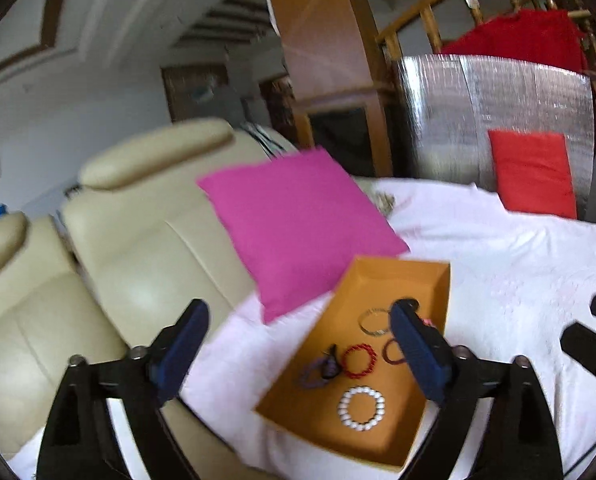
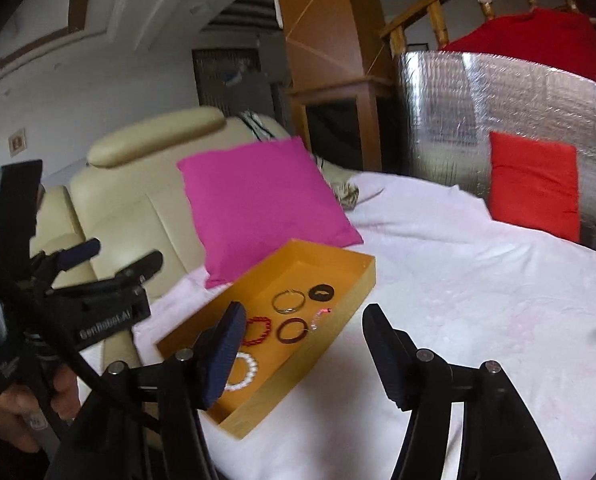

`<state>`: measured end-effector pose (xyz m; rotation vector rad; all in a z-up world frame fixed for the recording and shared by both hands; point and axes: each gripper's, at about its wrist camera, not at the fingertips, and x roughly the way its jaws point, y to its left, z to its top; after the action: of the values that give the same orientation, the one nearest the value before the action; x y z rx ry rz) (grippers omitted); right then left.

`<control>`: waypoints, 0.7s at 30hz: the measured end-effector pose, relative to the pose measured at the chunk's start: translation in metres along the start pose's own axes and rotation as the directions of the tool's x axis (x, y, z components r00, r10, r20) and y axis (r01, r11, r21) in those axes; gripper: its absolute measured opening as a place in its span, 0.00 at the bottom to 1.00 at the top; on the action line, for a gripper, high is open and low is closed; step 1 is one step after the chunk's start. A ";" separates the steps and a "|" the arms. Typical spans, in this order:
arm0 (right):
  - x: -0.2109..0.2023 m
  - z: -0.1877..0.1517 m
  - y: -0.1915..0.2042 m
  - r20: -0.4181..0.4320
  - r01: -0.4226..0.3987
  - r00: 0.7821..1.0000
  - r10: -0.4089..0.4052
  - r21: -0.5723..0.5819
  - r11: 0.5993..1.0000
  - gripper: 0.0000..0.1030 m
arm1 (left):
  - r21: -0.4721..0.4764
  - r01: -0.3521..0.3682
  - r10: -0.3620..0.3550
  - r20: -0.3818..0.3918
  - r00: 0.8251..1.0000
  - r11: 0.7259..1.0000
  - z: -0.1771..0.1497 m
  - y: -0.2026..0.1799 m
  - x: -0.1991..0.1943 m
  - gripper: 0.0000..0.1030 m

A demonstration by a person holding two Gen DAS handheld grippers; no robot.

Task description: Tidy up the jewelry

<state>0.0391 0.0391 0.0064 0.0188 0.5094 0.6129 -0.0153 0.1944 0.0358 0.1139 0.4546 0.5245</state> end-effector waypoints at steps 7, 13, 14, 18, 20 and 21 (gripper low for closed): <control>-0.076 -0.012 0.032 0.017 0.032 0.999 -0.032 0.017 0.999 0.69 | -0.003 -0.039 0.039 0.043 0.998 0.999 0.005 0.028 -0.073 0.97; -0.117 -0.023 0.056 -0.002 0.088 0.996 -0.088 0.039 0.995 0.71 | -0.041 -0.005 0.005 0.010 1.000 0.999 0.001 0.045 -0.105 0.97; -0.121 -0.024 0.058 -0.001 0.097 0.995 -0.097 0.043 0.994 0.72 | -0.053 -0.002 0.003 0.010 1.000 0.999 0.000 0.048 -0.109 0.97; -0.135 -0.026 0.070 0.003 0.114 0.993 -0.115 0.046 0.992 0.73 | -0.090 0.016 -0.014 0.018 1.000 0.996 -0.003 0.057 -0.123 0.97; -0.138 -0.025 0.074 0.002 0.119 0.993 -0.120 0.042 0.992 0.73 | -0.101 0.012 -0.009 0.021 1.000 0.995 -0.004 0.061 -0.128 0.97; -0.138 -0.025 0.076 0.000 0.120 0.993 -0.120 0.042 0.992 0.73 | -0.103 0.006 -0.004 0.024 1.000 0.995 -0.005 0.062 -0.131 0.97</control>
<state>-0.1100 0.0218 0.0594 0.0282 0.5170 0.4841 -0.1469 0.1808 0.0957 0.0201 0.4041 0.5403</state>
